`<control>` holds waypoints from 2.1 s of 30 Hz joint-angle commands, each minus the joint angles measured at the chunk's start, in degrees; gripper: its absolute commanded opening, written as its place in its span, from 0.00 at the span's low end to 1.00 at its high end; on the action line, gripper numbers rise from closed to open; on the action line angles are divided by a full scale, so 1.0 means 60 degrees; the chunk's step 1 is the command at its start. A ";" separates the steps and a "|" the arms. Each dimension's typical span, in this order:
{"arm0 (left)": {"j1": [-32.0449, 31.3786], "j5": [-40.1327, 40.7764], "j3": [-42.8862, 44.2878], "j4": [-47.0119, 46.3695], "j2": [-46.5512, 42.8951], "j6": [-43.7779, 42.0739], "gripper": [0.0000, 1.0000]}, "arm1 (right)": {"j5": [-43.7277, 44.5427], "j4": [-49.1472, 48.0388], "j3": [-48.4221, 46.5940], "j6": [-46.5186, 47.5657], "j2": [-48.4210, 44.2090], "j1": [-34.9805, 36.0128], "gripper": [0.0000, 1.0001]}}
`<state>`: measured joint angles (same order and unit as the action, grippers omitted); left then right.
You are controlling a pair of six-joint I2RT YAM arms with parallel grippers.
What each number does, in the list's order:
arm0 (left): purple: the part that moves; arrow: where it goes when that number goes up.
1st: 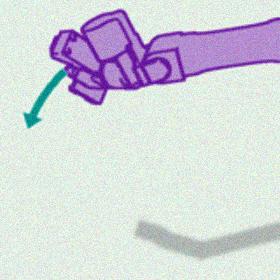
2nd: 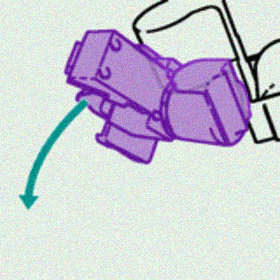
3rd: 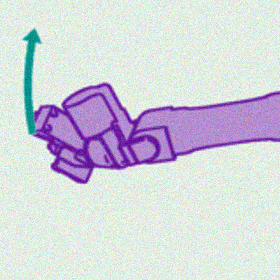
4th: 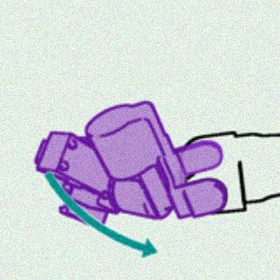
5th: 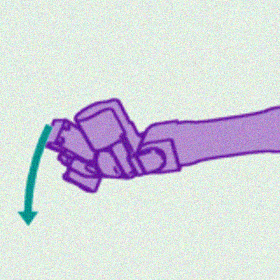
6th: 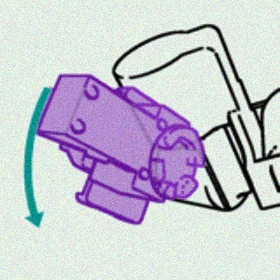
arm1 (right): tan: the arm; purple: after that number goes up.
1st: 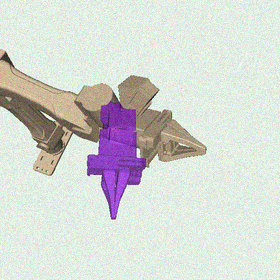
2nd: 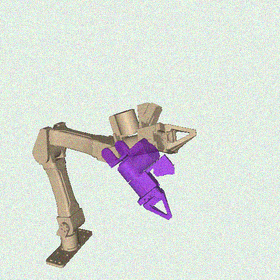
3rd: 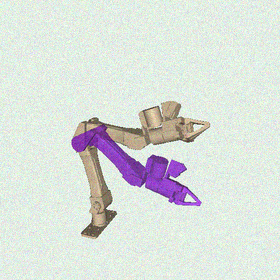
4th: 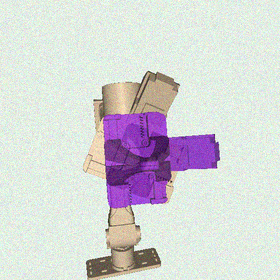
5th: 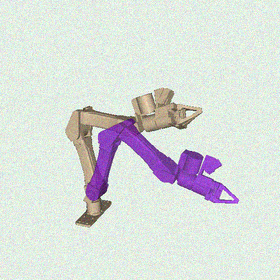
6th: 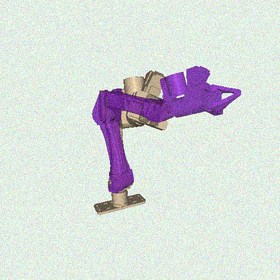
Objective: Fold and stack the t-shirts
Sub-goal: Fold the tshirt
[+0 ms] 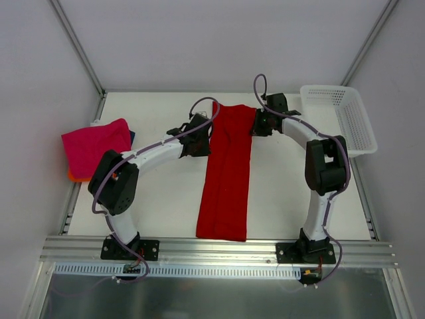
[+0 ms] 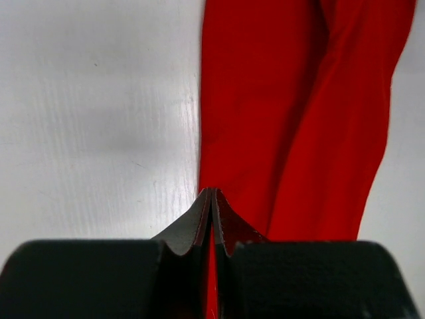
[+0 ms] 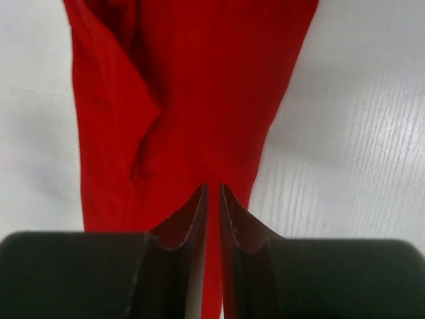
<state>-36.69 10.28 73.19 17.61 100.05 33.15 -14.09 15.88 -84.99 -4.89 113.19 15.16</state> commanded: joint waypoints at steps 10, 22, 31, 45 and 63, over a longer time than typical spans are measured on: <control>0.0006 0.0540 -0.0596 -0.0166 -0.0517 -0.0661 0.00 | 0.0268 -0.0566 -0.1683 -0.0416 0.1701 0.0330 0.14; 0.0255 0.1245 -0.1694 -0.0151 -0.1777 -0.0661 0.00 | 0.0194 -0.0347 -0.2826 -0.0607 0.2302 0.0623 0.15; 0.0445 0.1348 -0.2222 -0.0166 -0.1953 -0.0471 0.00 | 0.0107 -0.0229 -0.3266 -0.0753 0.2698 0.1062 0.15; 0.0548 0.1245 -0.2545 -0.0327 -0.1880 -0.0251 0.00 | -0.0098 -0.0186 -0.3632 -0.0900 0.2756 0.1853 0.15; 0.0563 0.1216 -0.2837 -0.0400 -0.2173 -0.0148 0.00 | 0.0748 -0.0171 -0.2434 -0.0622 0.1559 0.2659 0.15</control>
<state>-34.00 17.15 56.93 15.62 89.86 31.14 -13.61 14.90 -102.52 -9.74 129.21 30.79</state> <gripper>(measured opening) 0.005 0.146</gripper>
